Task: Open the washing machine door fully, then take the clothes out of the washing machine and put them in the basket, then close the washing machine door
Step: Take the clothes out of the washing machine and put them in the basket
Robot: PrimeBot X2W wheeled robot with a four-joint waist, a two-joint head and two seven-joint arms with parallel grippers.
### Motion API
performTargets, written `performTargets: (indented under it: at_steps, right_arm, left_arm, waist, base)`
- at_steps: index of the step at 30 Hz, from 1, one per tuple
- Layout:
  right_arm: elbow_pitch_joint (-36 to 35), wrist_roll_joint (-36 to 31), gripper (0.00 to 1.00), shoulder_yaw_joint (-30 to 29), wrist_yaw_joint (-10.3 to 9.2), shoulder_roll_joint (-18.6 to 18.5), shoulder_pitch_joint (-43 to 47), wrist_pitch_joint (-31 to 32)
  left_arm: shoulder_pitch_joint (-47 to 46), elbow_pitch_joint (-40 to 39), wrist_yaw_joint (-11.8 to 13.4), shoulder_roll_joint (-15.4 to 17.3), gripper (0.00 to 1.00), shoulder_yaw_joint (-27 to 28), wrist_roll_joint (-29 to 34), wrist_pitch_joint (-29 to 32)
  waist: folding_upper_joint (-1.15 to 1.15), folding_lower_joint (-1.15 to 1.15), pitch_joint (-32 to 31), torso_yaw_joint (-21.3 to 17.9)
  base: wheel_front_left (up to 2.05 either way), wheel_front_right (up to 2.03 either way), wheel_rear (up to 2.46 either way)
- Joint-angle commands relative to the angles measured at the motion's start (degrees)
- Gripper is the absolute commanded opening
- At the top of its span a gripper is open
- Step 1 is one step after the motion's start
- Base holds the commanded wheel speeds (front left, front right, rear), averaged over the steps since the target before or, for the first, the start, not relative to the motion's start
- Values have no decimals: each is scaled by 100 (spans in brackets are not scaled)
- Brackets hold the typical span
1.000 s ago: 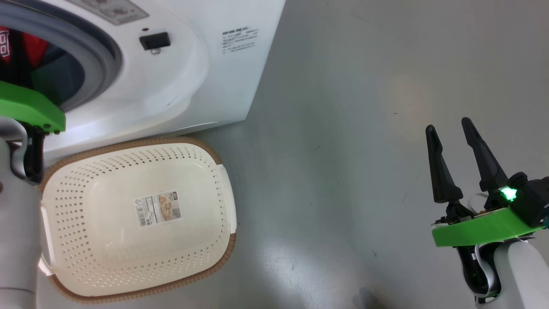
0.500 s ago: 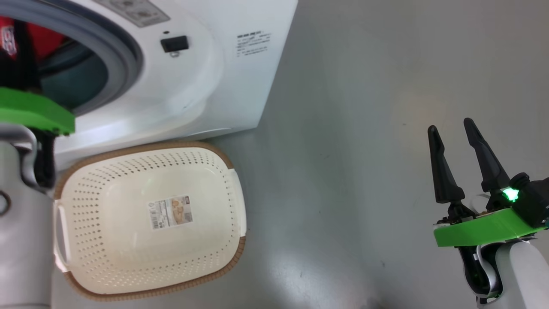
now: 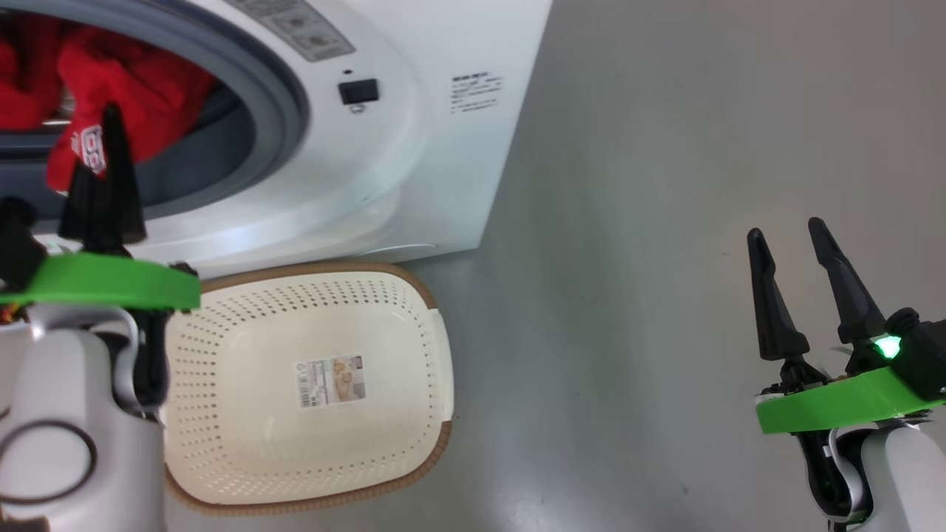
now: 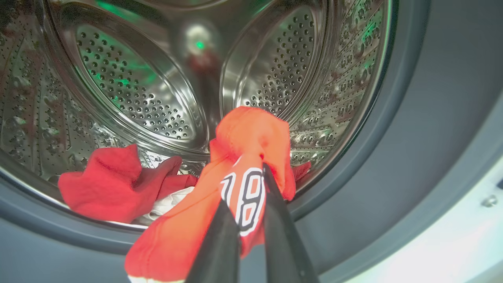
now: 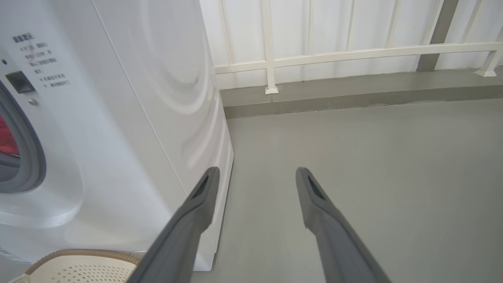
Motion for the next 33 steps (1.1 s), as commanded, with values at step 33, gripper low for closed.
performTargets:
  at_steps: [33]
  right_arm:
    - [-101,23,100,-36,28,-125,318,-36]
  left_arm:
    - [2121,-3683,-31,-313,0,173,-169,-28]
  waist:
    - [0,0,-438,467]
  base:
    - [0,0,0]
